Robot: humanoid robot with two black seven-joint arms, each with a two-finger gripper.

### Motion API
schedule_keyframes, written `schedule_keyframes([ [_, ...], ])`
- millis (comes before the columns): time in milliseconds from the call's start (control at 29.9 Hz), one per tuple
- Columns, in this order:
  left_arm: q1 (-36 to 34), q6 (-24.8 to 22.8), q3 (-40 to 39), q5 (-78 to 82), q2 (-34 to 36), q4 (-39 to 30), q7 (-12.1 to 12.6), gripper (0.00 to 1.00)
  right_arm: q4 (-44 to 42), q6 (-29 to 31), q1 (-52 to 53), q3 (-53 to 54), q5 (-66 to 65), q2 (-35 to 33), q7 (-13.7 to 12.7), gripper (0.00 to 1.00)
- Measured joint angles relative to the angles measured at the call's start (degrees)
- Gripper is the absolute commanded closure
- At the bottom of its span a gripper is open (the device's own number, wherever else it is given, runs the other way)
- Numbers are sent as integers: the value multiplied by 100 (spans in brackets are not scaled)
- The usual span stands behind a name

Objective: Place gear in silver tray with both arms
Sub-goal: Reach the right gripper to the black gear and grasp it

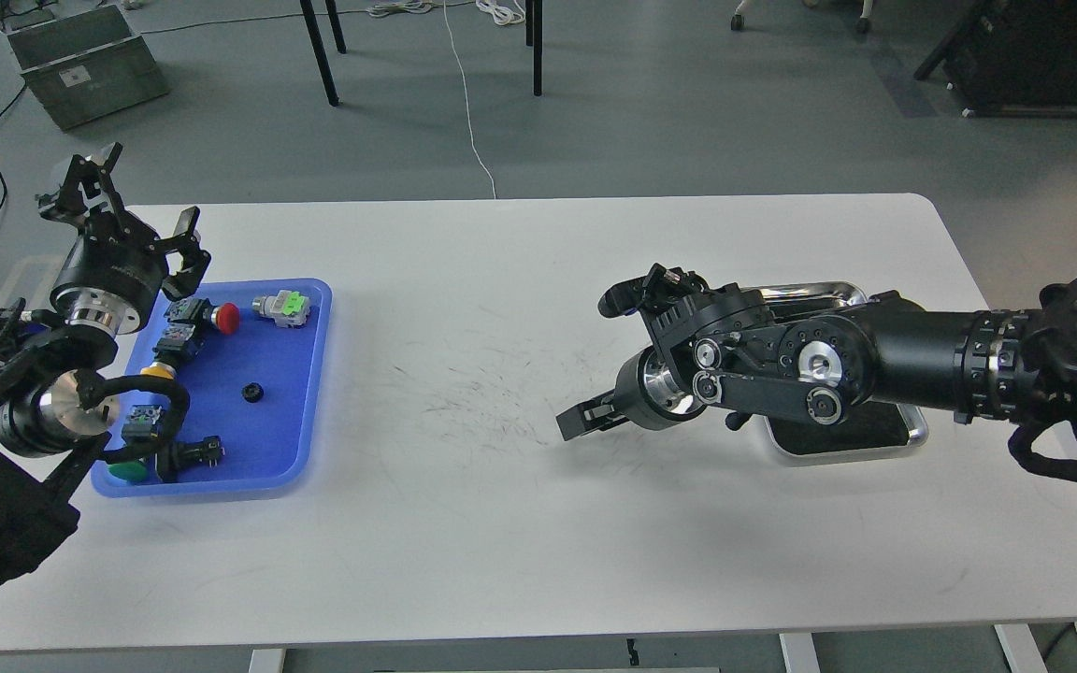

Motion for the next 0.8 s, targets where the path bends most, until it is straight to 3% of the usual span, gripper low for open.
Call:
schedule_keyframes([
  [134,0,0,0,0,0,0,-22,2,-73,0,-24,-11,-8,61,10,16],
  [401,0,0,0,1,-6,0,-33,2,-104,0,-38,-26,-17,97,18,32],
  [568,0,0,0,4,-8,0,-41,2,-175,0,-33,-138,-95,143,24,60],
  [669,0,0,0,4,-15,-2,-60,2,-251,0,-26,-226,-105,188,46,64],
  [802,0,0,0,5,-14,-5,-109,2,-311,0,-27,-282,-103,222,75,81],
])
